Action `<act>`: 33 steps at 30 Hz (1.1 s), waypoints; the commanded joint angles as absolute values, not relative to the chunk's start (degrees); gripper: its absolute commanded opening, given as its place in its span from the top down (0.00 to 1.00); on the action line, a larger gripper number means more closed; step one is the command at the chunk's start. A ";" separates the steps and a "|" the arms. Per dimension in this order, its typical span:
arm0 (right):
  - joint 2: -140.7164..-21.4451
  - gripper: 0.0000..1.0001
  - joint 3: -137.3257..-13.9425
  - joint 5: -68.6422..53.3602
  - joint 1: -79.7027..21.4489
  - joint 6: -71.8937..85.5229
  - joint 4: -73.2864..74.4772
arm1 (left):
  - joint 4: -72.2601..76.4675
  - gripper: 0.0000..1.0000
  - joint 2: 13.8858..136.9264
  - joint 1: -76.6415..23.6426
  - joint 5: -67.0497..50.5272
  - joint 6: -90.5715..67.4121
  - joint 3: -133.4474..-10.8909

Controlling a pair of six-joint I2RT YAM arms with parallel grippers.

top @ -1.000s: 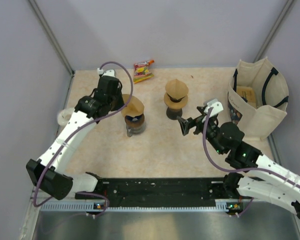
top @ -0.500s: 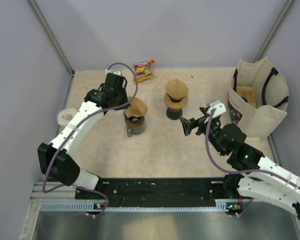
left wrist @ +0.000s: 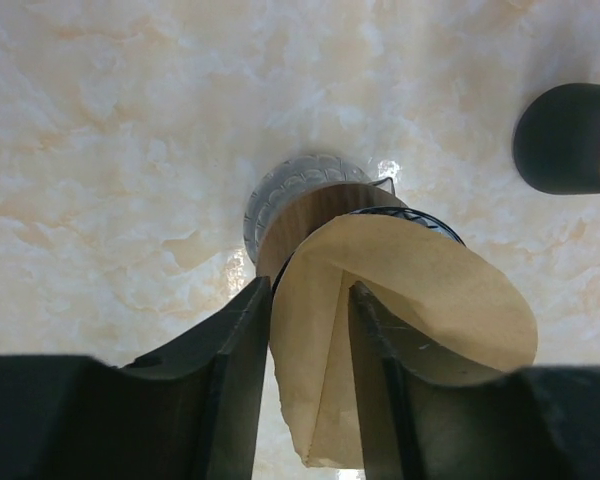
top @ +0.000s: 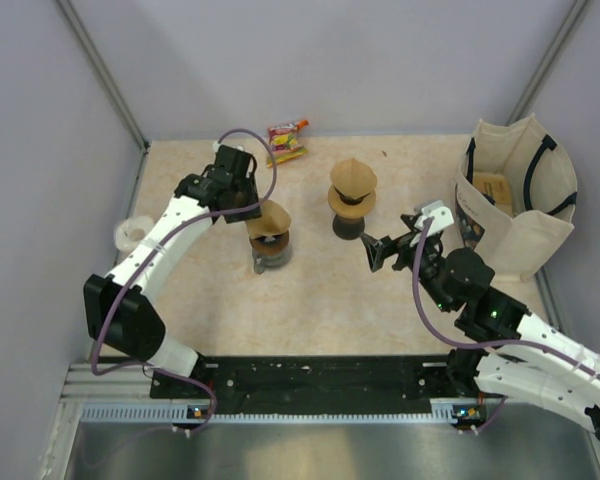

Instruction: Place the coffee filter in the dripper

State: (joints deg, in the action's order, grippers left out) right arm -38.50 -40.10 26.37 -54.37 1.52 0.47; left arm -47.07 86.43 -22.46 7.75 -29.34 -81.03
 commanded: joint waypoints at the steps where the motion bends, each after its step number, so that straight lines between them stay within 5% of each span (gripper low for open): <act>1: -37.44 0.01 -39.99 27.25 -54.84 1.23 -0.35 | -47.81 0.55 86.75 -22.24 10.28 -28.74 -84.98; 4: -37.36 0.01 -40.17 27.07 -54.93 1.23 -0.26 | -48.60 0.51 86.31 -22.15 10.46 -28.21 -86.30; 8: -37.35 0.01 -40.08 27.16 -54.84 0.79 -0.18 | -47.64 0.25 83.59 -22.24 8.36 -25.67 -87.89; 12: -37.27 0.01 -39.99 27.51 -54.84 0.53 -0.18 | -44.31 0.19 79.20 -22.24 2.56 -24.00 -86.40; 22: -37.35 0.01 -39.73 28.04 -54.93 0.35 -0.18 | -41.39 0.65 79.79 -23.11 -5.71 -23.12 -84.20; 27: -37.44 0.01 -39.64 28.39 -54.84 0.35 -0.18 | -43.59 0.81 83.75 -24.87 -4.66 -21.62 -85.08; 33: -37.53 0.01 -39.46 28.74 -54.84 0.35 -0.18 | -45.26 0.90 86.48 -25.66 -0.53 -21.97 -84.90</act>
State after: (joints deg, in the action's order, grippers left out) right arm -38.17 -39.72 27.29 -54.37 0.60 0.86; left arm -44.86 86.21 -25.23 -3.11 -22.48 -84.42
